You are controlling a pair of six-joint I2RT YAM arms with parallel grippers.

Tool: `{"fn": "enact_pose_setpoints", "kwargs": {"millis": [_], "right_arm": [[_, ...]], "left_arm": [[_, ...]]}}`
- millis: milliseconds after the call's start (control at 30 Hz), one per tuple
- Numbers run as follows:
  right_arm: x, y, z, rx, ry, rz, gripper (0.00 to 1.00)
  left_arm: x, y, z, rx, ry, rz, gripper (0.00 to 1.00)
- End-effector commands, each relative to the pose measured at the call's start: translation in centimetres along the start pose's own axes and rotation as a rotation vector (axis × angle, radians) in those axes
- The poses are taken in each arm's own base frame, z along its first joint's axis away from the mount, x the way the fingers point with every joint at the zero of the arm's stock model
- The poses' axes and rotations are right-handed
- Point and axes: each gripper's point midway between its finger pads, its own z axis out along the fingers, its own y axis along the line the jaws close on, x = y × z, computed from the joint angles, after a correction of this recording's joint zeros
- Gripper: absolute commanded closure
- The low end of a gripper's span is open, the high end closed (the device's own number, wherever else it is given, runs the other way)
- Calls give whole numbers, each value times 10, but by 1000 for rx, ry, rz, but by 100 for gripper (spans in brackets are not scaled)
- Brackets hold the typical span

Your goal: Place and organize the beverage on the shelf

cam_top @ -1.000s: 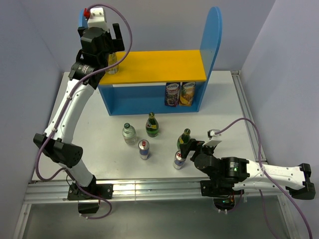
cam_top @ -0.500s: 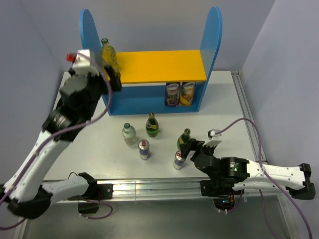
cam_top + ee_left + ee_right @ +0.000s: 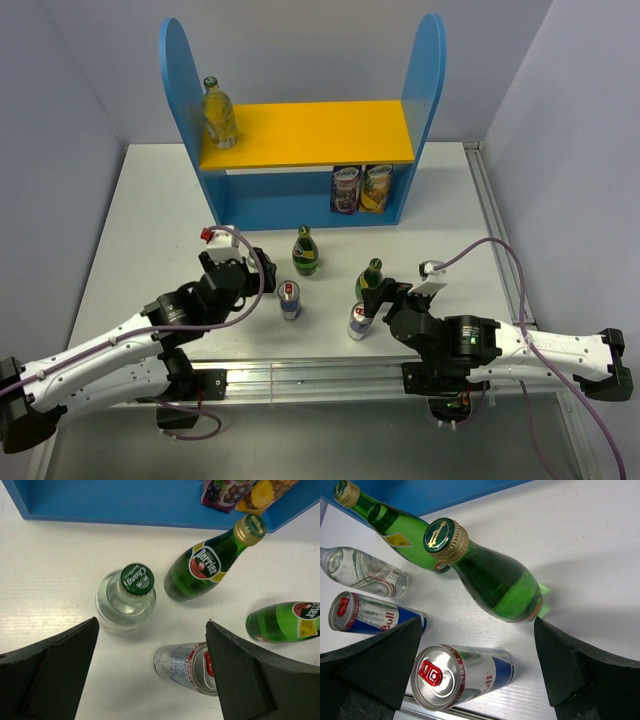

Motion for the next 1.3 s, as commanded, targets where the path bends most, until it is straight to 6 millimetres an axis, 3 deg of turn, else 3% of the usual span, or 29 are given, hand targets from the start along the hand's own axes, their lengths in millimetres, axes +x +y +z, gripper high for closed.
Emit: {"fn": "enact_pose_setpoints", "kwargs": {"millis": [0, 333, 767, 1267], "right_arm": [[-9, 0, 0, 13, -38, 40, 0], [-8, -1, 2, 28, -40, 22, 0], [-8, 1, 2, 17, -39, 21, 0], [-8, 1, 2, 11, -39, 15, 0]], "left_arm": [[-8, -14, 5, 41, -79, -149, 5], [3, -7, 28, -38, -114, -100, 7], [-4, 2, 43, -128, -179, -39, 9], [-2, 8, 59, -179, -198, -26, 23]]}}
